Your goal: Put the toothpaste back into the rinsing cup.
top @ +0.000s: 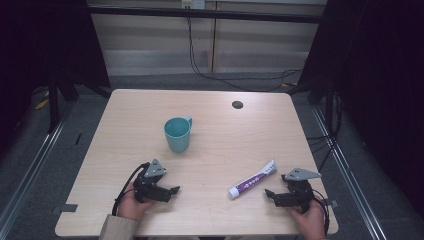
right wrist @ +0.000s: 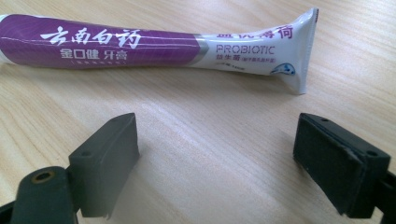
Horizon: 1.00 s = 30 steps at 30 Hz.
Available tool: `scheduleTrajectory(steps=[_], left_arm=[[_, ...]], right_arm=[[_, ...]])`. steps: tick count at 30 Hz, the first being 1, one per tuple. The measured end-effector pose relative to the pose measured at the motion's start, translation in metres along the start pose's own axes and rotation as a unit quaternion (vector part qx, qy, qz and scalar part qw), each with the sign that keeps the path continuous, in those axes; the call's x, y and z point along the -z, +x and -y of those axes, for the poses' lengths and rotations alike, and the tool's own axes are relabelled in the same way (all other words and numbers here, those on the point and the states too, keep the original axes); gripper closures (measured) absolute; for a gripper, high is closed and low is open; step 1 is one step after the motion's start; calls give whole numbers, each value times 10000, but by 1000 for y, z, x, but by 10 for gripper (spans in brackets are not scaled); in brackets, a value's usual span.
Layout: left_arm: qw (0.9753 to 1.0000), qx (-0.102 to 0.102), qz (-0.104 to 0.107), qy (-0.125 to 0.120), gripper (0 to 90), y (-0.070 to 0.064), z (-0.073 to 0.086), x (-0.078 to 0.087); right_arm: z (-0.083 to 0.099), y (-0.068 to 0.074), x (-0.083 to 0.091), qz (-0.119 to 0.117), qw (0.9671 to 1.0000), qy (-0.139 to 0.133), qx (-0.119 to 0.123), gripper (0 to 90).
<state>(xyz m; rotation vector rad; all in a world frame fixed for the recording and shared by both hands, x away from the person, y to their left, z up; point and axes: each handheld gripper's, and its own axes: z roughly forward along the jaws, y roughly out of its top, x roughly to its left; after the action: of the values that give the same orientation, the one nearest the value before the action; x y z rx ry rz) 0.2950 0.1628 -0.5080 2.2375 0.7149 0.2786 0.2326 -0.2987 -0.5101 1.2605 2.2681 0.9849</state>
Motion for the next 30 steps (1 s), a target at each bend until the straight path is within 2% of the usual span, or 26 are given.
scheduleTrajectory(steps=[8,15,17,19,22,28,30], left_arm=[[10000,0,-1,-2,159,0,0,0],[10000,2,-1,-3,158,0,0,0],[10000,0,0,-3,158,0,0,0],[10000,-1,0,0,158,0,0,0],[10000,0,-1,-1,158,0,0,0],[10000,29,-52,28,177,-1,-1,1],[9999,42,-61,107,179,-2,-2,1]], right_arm=[[0,-1,0,-41,10000,2,-31,138],[-8,-1,1,-87,9994,340,-47,141],[-12,-1,1,-167,9984,532,82,152],[-13,0,0,-164,9981,567,159,148],[-12,0,1,-222,9985,501,62,147],[-10,3,1,-196,9985,495,142,143],[-13,3,0,-267,9980,512,249,154]])
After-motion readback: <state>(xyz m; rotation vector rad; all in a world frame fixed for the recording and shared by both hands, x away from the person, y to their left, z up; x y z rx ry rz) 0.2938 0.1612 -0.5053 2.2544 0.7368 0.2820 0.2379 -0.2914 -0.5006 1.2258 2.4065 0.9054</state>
